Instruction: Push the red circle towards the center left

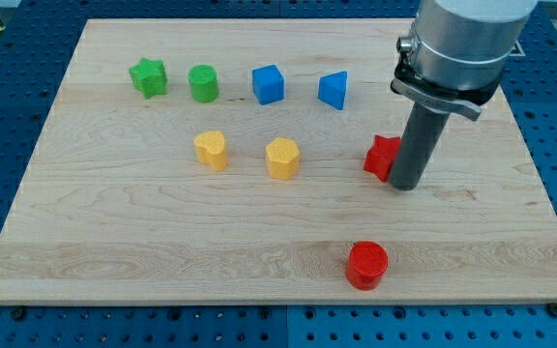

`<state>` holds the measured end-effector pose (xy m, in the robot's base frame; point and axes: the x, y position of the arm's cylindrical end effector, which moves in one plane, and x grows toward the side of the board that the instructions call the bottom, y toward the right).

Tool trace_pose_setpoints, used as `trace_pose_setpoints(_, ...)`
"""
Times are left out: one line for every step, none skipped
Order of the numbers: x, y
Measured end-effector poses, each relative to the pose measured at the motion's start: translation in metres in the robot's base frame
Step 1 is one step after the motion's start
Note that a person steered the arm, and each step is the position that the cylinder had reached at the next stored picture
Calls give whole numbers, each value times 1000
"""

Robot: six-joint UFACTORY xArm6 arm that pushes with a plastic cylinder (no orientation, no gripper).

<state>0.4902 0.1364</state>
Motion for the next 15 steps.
trace_pose_setpoints(-4,0)
trace_pose_setpoints(0,0)
trace_pose_setpoints(26,2)
trace_pose_setpoints(53,4)
trace_pose_setpoints(54,1)
trace_pose_setpoints(91,1)
trace_pose_setpoints(127,1)
trace_pose_setpoints(128,0)
trace_pose_setpoints(129,-6)
trace_pose_setpoints(128,-34)
trace_pose_setpoints(129,-68)
trace_pose_setpoints(124,-92)
trace_pose_setpoints(111,-108)
trace_pose_setpoints(107,-111)
trace_pose_setpoints(107,-111)
